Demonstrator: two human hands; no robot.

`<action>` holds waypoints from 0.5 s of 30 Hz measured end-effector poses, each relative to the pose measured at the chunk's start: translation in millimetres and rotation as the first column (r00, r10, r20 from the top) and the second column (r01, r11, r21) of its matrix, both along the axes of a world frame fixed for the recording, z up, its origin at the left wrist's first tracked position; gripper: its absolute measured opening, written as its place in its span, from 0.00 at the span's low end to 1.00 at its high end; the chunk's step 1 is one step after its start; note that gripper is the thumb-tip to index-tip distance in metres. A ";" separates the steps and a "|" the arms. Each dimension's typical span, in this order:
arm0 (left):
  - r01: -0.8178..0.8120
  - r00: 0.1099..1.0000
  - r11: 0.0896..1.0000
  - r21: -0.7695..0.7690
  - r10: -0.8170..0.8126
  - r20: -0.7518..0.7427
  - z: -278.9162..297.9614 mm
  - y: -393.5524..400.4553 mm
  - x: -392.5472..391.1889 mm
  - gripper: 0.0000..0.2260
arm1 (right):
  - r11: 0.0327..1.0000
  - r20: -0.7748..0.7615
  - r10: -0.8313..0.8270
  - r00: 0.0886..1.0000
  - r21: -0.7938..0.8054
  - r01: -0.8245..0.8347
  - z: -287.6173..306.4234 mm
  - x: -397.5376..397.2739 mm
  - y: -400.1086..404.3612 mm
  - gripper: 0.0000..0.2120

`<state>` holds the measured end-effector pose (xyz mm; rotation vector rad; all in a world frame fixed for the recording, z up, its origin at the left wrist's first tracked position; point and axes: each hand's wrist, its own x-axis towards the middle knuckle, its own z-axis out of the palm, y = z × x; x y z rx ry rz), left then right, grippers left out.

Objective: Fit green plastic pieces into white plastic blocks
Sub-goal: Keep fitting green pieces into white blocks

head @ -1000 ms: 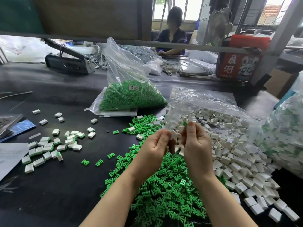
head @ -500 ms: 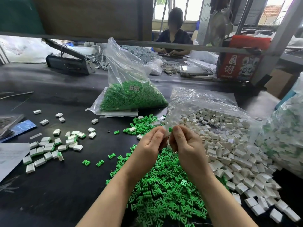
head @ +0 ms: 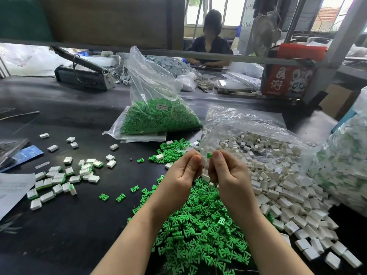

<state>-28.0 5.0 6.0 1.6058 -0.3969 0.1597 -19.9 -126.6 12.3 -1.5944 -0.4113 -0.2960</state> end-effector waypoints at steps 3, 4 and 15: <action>0.009 1.000 1.000 0.017 -0.010 0.019 0.4 0.4 -0.3 0.14 | 0.996 0.053 0.002 0.999 -0.093 0.003 1.3 -0.8 0.9 0.16; 0.003 1.000 1.000 0.018 -0.004 0.023 0.5 0.9 -0.3 0.14 | 0.993 0.064 -0.002 0.998 -0.119 0.010 1.3 -0.9 1.2 0.16; -0.051 0.997 0.990 0.130 0.044 0.057 -1.6 5.3 -1.0 0.14 | 0.979 -0.013 0.062 0.998 -0.192 -0.064 2.1 1.5 -2.3 0.19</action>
